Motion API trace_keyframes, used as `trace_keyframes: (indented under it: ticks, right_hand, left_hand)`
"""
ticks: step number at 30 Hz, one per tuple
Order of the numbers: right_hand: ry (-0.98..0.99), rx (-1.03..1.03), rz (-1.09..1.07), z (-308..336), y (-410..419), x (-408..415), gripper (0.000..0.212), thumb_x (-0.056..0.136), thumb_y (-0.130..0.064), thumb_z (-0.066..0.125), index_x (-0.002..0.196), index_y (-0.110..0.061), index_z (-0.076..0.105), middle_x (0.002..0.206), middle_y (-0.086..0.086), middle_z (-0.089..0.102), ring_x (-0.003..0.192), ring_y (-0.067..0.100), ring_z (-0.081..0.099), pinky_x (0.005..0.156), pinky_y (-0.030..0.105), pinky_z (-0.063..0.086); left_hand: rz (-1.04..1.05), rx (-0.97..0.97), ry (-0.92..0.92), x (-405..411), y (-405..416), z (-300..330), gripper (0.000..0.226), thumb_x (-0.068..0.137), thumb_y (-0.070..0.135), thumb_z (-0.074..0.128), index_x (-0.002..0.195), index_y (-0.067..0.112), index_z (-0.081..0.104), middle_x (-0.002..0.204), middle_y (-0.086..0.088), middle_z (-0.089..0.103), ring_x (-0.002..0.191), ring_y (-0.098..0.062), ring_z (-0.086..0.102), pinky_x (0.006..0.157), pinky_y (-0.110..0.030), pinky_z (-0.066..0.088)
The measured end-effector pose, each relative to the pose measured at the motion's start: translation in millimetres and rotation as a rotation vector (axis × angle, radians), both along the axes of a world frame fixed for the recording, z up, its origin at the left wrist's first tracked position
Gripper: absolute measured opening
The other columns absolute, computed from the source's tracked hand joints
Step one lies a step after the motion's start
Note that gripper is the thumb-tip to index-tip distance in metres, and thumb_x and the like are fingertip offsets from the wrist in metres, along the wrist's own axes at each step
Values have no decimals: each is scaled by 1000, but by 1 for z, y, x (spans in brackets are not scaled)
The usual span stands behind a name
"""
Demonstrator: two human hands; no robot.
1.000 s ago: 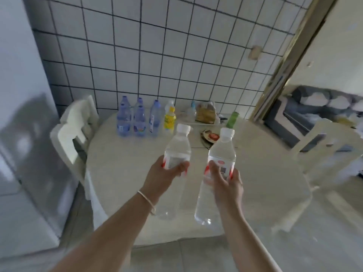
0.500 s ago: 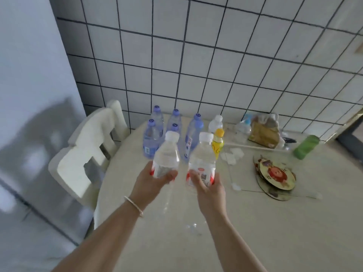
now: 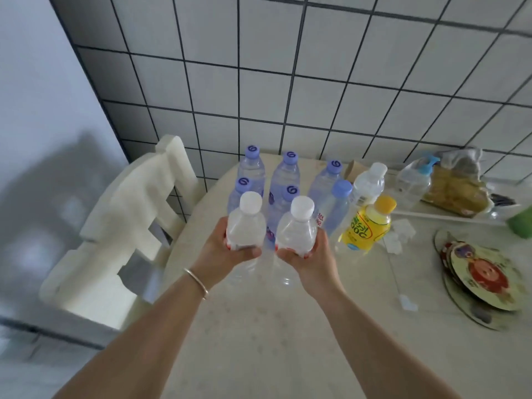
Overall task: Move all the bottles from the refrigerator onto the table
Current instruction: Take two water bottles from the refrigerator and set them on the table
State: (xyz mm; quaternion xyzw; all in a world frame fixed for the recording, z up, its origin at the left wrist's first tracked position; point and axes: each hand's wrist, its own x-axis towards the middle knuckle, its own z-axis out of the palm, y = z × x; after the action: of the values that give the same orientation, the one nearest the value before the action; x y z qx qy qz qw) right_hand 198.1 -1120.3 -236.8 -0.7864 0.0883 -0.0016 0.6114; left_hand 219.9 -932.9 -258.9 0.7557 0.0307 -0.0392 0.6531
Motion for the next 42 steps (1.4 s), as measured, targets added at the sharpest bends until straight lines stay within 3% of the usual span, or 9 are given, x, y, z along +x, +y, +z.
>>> trace_keyframes:
  ticks: [8, 13, 22, 29, 32, 34, 37, 40, 42]
  right_hand:
    - [67, 28, 15, -23, -3, 14, 58, 67, -12, 82, 108, -27, 44, 93, -13, 60, 81, 6, 59, 74, 25, 46]
    - [77, 32, 1, -34, -2, 19, 58, 64, -17, 83, 100, -36, 42, 98, -11, 59, 92, 15, 58, 79, 31, 46]
    - [89, 18, 20, -40, -3, 13, 60, 56, -30, 81, 99, -42, 42, 102, -15, 58, 98, 17, 57, 83, 33, 49]
    - [112, 23, 43, -37, -4, 6, 71, 45, -31, 82, 104, -41, 44, 101, -15, 59, 95, 14, 59, 85, 35, 51]
    - [131, -109, 111, -25, -8, -1, 83, 58, -18, 85, 123, -33, 36, 113, -17, 54, 109, 15, 55, 90, 27, 44]
    - [146, -194, 99, -13, -13, -10, 99, 65, -22, 83, 143, -20, 23, 136, -5, 45, 128, 16, 43, 100, 26, 36]
    - [126, -230, 69, 8, -21, -29, 108, 68, -31, 81, 149, -22, 12, 150, -1, 32, 137, 15, 33, 108, 28, 30]
    - [82, -238, 66, 32, -25, -51, 104, 68, -38, 80, 148, -24, 14, 149, -2, 34, 136, 14, 33, 111, 32, 30]
    - [39, -230, 61, 49, -28, -70, 99, 71, -40, 77, 148, -23, 17, 148, -2, 36, 135, 13, 34, 111, 33, 31]
  left_hand:
    - [-31, -17, -22, 17, 4, -22, 75, 49, 19, 83, 114, 11, 47, 100, 3, 60, 78, 12, 60, 70, -10, 50]
    - [-64, -20, -37, 23, 4, -30, 68, 51, 13, 81, 109, 15, 46, 100, 2, 60, 80, 9, 62, 71, -11, 51]
    - [-111, -39, 10, 21, 12, -37, 103, 41, 38, 88, 125, 2, 40, 112, -10, 59, 94, 0, 62, 80, -17, 50]
    - [-88, -6, 24, 11, 11, -31, 94, 43, 38, 83, 125, 8, 45, 115, -8, 61, 94, -1, 62, 77, -13, 49]
    - [-50, -6, 17, 3, 8, -20, 86, 43, 37, 83, 120, 24, 48, 111, 9, 65, 99, -4, 61, 78, -16, 51]
    - [-15, 15, -14, -8, 9, -9, 96, 41, 39, 84, 128, 30, 44, 120, 19, 60, 109, 0, 56, 90, -27, 51]
    - [91, 84, -4, -33, 13, 8, 123, 39, 47, 84, 145, 21, 29, 144, -2, 36, 126, -19, 44, 105, -46, 41]
    - [116, 153, -24, -63, 11, 27, 114, 49, 43, 82, 146, 18, 27, 143, -5, 35, 125, -23, 42, 101, -41, 40]
    - [148, 193, -84, -82, 7, 39, 97, 63, 22, 85, 143, 14, 31, 141, -8, 38, 122, -24, 45, 95, -36, 41]
